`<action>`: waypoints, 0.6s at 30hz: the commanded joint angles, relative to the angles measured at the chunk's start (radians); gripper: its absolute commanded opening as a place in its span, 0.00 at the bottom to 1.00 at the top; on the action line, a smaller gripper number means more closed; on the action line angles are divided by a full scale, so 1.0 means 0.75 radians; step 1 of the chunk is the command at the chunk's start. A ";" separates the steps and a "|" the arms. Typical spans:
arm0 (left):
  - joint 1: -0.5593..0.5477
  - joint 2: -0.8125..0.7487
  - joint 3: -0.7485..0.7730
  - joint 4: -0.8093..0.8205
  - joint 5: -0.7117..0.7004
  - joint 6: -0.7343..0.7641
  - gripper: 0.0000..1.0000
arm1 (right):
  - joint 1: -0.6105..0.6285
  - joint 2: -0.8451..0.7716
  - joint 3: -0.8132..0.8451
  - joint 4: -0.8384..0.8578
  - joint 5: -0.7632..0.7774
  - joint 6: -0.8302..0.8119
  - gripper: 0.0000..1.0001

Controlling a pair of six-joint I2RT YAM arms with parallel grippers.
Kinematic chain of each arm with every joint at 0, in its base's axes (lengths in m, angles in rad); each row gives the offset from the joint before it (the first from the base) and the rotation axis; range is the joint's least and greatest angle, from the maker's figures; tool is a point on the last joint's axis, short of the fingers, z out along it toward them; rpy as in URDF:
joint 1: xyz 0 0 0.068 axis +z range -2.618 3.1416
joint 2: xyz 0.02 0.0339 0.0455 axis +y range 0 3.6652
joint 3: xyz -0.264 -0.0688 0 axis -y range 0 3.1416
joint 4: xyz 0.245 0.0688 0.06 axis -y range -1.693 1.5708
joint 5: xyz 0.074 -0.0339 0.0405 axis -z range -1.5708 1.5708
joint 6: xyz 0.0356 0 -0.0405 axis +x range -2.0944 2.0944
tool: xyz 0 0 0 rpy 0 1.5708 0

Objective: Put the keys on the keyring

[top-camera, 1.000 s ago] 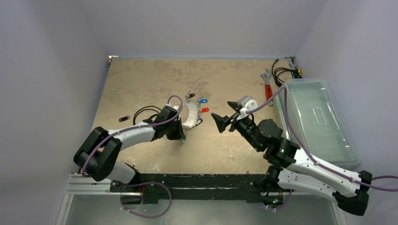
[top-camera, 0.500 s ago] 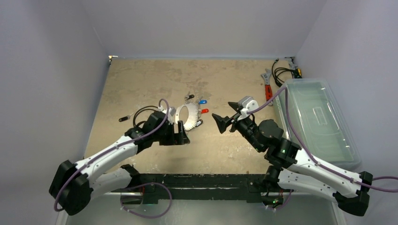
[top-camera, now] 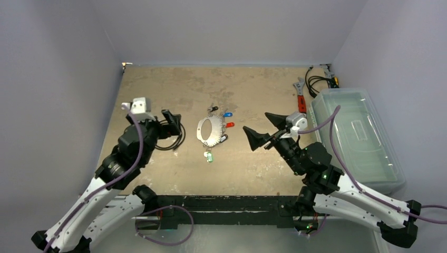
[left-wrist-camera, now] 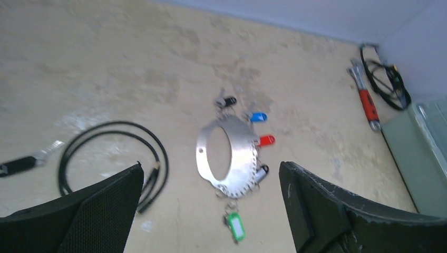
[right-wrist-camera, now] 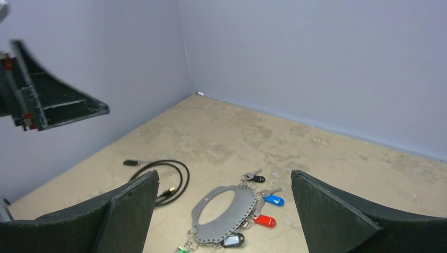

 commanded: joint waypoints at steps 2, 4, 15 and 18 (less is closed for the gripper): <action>0.006 -0.226 -0.137 0.219 -0.350 0.337 0.99 | -0.004 -0.077 -0.098 0.200 0.189 0.221 0.99; 0.024 -0.313 -0.144 0.195 -0.414 0.378 0.99 | -0.004 -0.098 -0.134 0.200 0.227 0.284 0.99; 0.035 -0.476 -0.221 0.201 -0.524 0.433 0.99 | -0.005 -0.134 -0.230 0.143 0.344 0.398 0.99; 0.047 -0.436 -0.213 0.186 -0.502 0.442 0.97 | -0.005 -0.124 -0.217 0.140 0.357 0.417 0.99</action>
